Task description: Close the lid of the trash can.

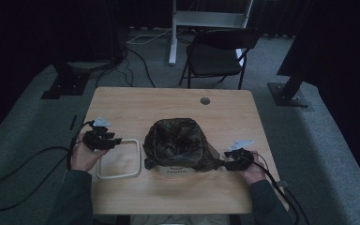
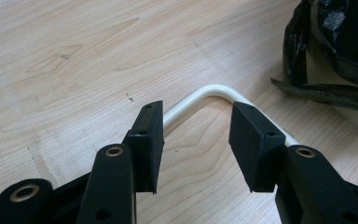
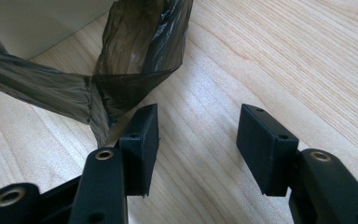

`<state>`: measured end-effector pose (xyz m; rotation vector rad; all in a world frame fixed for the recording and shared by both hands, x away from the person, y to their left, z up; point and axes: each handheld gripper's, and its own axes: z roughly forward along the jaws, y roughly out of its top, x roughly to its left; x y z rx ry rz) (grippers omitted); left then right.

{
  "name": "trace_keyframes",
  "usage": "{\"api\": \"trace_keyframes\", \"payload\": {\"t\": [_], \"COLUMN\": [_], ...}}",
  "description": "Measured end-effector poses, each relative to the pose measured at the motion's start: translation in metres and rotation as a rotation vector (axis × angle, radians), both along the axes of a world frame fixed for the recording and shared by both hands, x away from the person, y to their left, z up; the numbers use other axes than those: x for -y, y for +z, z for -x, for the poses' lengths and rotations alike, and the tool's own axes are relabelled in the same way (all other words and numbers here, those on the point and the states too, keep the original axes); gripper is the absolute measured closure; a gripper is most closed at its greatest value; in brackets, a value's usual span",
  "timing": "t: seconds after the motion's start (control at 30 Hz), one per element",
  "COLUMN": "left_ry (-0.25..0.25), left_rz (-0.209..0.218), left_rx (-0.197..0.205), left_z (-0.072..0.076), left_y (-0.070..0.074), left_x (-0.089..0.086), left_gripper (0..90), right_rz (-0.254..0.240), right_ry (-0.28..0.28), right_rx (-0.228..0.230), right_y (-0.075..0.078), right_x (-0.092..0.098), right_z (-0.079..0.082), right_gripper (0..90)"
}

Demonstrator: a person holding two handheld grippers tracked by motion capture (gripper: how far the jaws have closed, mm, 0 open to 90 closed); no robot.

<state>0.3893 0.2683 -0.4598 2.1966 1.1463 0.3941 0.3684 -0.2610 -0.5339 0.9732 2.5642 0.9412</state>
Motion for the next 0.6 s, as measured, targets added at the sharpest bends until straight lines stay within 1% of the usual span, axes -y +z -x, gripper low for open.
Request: {"api": "trace_keyframes", "payload": {"t": [0.1,0.23,0.3,0.47,0.6], "left_ry": [0.010,0.023,0.029,0.047,0.060], "left_rz": [-0.005,0.000,-0.015,-0.029,-0.043], "left_rx": [-0.009,-0.017,-0.019,-0.036,-0.048], "left_z": [-0.001,-0.001,-0.002,-0.005,-0.008], "left_y": [-0.004,-0.009,-0.012,-0.020,-0.024], "left_x": [-0.004,-0.009,-0.011,-0.017,-0.020], "left_gripper": [55.8,55.9,55.9,55.9,56.0], "right_rz": [0.000,0.000,0.000,0.000,0.000], "right_ry": [0.000,0.000,-0.001,0.000,0.000], "right_rx": [0.000,0.000,0.000,0.001,0.000], "right_y": [0.000,0.000,0.000,0.000,0.000], "right_x": [0.000,0.000,0.000,0.000,0.000], "right_z": [0.000,0.000,0.000,0.000,0.000], "right_gripper": [48.1,48.0,48.0,48.0,48.0]}}
